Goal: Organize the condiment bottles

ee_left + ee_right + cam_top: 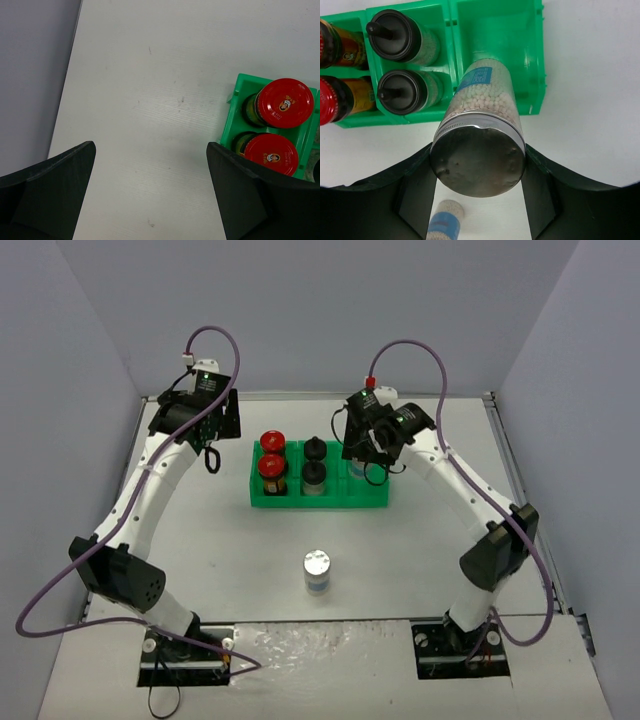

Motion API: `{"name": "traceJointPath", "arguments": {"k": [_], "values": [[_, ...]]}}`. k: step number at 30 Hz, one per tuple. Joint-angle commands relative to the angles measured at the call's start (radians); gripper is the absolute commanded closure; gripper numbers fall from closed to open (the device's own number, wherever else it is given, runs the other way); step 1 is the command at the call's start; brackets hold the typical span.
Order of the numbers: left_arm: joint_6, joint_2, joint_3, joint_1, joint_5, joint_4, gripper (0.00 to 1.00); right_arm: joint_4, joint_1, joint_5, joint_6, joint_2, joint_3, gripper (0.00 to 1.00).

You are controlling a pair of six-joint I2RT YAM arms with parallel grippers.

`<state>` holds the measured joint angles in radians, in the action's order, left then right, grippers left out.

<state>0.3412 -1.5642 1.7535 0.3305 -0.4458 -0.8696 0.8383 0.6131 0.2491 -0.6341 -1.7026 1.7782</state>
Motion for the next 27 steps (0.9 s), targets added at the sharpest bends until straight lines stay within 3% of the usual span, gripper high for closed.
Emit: {"name": "traceJointPath", "arguments": {"k": [1,13,27], "values": [[-0.005,0.035,0.041,-0.008,-0.016,0.029,0.09,-0.076,-0.030,0.008,0.055,-0.070,0.070,1.00],[-0.007,0.027,0.058,-0.008,-0.016,0.021,0.09,-0.142,-0.143,-0.047,0.090,-0.221,0.160,1.00],[-0.008,0.022,0.068,-0.007,-0.022,0.012,0.09,-0.166,-0.166,-0.102,0.106,-0.351,0.209,1.00]]}}
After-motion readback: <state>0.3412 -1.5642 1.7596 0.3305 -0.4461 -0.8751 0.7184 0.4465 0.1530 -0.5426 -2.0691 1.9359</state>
